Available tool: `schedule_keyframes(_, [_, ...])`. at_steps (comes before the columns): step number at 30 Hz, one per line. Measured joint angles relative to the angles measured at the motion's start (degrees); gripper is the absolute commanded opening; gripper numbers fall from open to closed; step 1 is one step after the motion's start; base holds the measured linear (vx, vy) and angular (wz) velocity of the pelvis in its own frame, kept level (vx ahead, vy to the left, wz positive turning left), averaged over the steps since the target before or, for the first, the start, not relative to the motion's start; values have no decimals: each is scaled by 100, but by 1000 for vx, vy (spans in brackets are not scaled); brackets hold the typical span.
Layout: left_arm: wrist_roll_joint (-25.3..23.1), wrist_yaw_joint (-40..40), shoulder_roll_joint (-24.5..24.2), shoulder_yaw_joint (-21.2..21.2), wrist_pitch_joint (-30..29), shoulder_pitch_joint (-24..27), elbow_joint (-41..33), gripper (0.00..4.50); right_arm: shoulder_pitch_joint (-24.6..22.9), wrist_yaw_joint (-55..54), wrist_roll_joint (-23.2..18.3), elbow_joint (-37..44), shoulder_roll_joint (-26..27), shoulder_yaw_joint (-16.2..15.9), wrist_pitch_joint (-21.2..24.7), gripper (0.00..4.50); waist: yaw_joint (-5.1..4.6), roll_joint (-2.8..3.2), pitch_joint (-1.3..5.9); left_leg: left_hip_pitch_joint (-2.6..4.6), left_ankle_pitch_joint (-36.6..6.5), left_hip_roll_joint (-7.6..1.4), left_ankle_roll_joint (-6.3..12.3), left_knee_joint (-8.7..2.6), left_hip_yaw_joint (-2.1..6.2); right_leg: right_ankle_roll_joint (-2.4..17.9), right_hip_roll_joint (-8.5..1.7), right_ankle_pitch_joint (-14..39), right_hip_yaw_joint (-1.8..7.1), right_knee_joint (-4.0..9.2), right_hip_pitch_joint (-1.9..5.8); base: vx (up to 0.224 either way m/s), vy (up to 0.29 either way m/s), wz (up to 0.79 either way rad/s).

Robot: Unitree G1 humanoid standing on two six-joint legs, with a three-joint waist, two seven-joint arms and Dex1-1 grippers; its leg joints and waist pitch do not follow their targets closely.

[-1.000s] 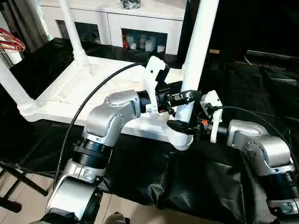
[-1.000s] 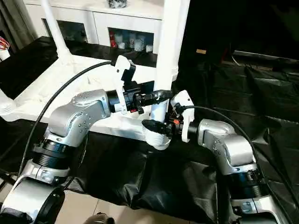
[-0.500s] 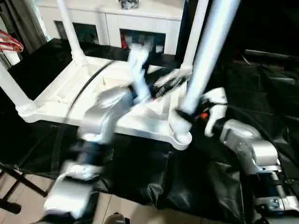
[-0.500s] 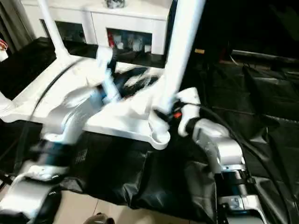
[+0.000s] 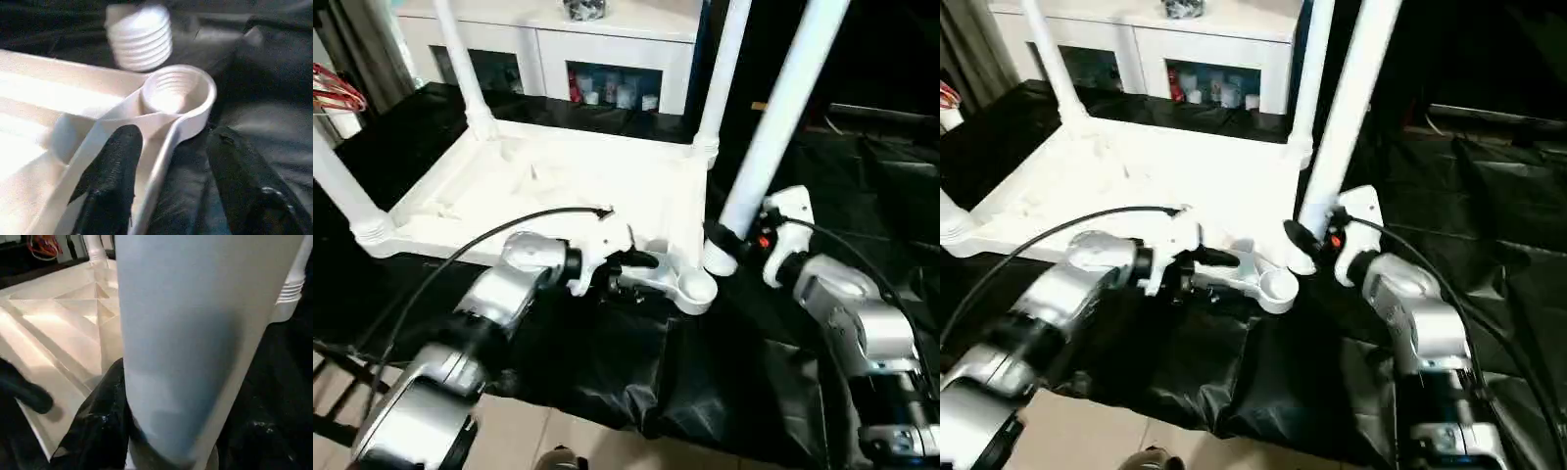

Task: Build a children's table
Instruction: Pick table leg, then rotate table base

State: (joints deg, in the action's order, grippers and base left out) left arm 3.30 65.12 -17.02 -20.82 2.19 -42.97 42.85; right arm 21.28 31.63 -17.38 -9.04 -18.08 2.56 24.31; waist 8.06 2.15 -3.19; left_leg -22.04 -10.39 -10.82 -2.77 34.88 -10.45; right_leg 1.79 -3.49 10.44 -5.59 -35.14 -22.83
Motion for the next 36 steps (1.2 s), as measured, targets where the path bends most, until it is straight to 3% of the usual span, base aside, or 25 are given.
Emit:
schedule_keyframes(5, [-268,40,83,-164,466,-268,819,181,-162,-49,-11,195,-17,34,57,189,-17,93,14,0,0,0,0,-1,0,0,1,0,0,1,-2,0,0,0])
schedule_keyframes(11, [-462,102,222,-170,814,-557,1500,125,-296,-54,-39,407,-69,93,150,189,-1,141,18,-2,0,1,2,1,1,-1,0,0,0,8,0,0,0,0])
schedule_keyframes(24, [-970,94,412,-262,1346,-1101,2405,19,-380,-109,-49,626,-119,145,254,189,-20,191,37,-2,0,2,3,1,1,-1,0,1,-1,13,1,0,0,0])
schedule_keyframes(30, [-1159,130,406,-323,1460,-1172,2505,2,-359,-96,-42,609,-145,140,256,189,-116,178,45,-1,1,2,4,-1,1,-3,0,2,-1,13,2,0,0,0])
schedule_keyframes(33, [-1239,217,368,-341,1388,-1189,2505,2,-303,-62,-36,595,-161,136,257,189,-173,173,49,2,1,2,5,0,1,-3,0,2,-1,13,4,0,0,0])
schedule_keyframes(36, [-1193,242,399,-254,782,-1283,2501,0,-140,-17,-36,453,-167,121,262,189,-204,165,52,7,2,3,6,1,1,-9,0,0,-1,11,5,0,0,0])
